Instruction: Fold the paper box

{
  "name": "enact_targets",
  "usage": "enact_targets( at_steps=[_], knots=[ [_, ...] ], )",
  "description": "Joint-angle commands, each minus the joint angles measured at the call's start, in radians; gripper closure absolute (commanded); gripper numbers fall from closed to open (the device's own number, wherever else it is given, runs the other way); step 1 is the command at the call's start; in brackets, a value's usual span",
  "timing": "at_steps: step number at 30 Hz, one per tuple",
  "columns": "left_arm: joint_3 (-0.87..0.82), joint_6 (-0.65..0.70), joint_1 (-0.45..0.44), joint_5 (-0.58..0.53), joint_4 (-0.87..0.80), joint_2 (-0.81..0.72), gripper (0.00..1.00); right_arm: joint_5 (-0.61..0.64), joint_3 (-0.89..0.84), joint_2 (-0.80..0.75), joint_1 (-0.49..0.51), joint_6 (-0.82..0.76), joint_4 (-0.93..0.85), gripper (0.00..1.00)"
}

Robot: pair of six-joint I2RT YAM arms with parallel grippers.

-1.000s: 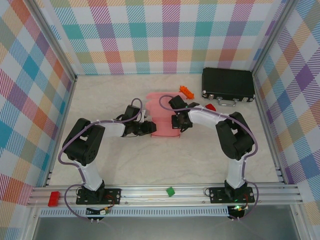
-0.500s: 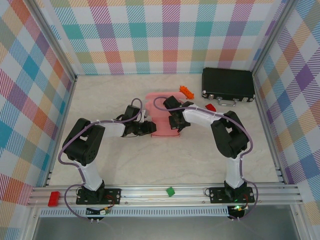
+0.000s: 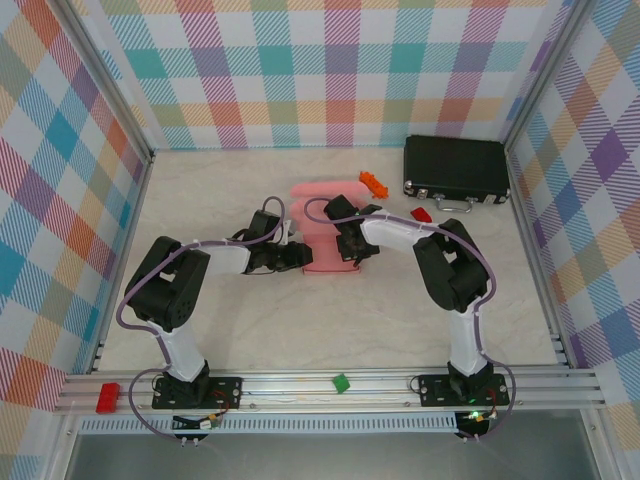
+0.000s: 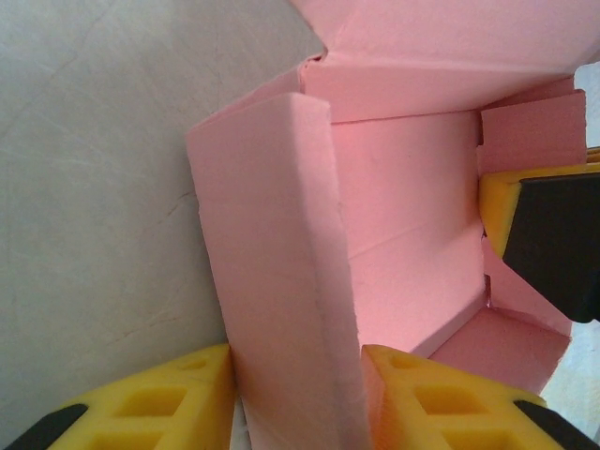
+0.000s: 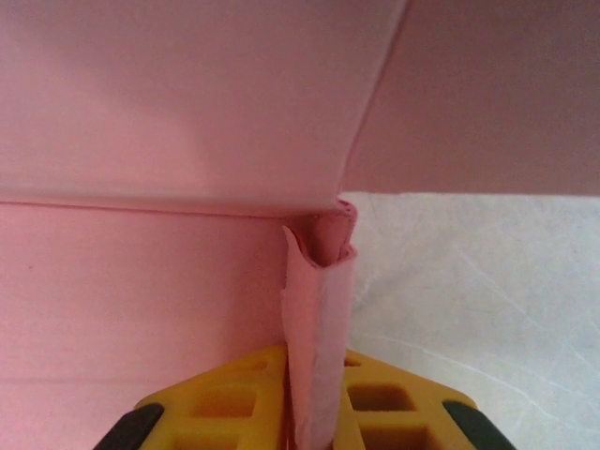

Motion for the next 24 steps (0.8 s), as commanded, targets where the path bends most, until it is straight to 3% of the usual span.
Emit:
enact_targets(
  at_steps=[1,24],
  knots=[
    [-0.019,-0.006,-0.011,0.017,0.008,0.006,0.62,0.014,-0.011,0.04,-0.002,-0.004,-0.063,0.86],
    [-0.02,-0.007,-0.011,0.012,-0.001,-0.003,0.63,0.142,0.029,0.129,0.0,0.028,-0.19,0.85]
  ],
)
